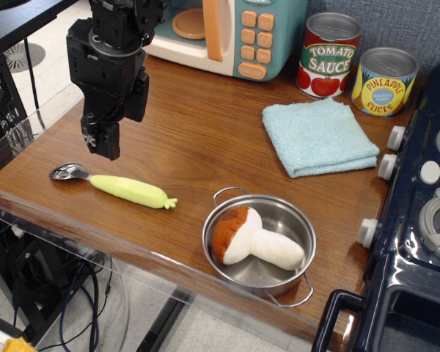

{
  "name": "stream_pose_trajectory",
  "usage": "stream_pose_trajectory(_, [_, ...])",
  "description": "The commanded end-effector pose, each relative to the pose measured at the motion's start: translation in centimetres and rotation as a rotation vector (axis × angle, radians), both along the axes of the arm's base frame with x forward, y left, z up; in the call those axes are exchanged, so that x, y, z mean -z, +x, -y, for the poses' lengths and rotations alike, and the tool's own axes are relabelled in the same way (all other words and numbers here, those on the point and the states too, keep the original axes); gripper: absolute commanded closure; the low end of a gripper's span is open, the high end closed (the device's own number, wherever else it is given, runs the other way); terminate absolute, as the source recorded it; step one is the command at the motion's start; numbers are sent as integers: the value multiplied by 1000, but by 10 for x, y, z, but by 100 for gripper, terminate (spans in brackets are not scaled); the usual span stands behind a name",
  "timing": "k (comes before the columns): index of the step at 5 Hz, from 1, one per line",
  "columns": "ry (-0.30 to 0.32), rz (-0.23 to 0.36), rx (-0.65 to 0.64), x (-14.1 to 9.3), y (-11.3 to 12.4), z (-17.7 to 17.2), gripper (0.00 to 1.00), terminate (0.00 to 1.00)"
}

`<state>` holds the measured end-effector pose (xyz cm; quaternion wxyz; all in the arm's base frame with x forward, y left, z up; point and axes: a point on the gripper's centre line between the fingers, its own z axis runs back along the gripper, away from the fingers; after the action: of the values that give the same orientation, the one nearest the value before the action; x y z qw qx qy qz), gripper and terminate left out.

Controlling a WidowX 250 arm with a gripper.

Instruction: Put the mushroom in front of the microwave.

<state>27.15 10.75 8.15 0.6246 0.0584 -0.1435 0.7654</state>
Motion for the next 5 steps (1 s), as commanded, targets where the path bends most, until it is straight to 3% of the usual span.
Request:
stream_pose_trajectory(1, [0,0,0,0,0,0,0,0])
stream_pose_trajectory(2, [-5,4,28,-4,2,8,0,0])
stream_pose_trajectory(4, [-51,53,213,-26,-9,67,0,0])
stream_pose_trajectory(5, [-81,46,313,-25,-18,95,0,0])
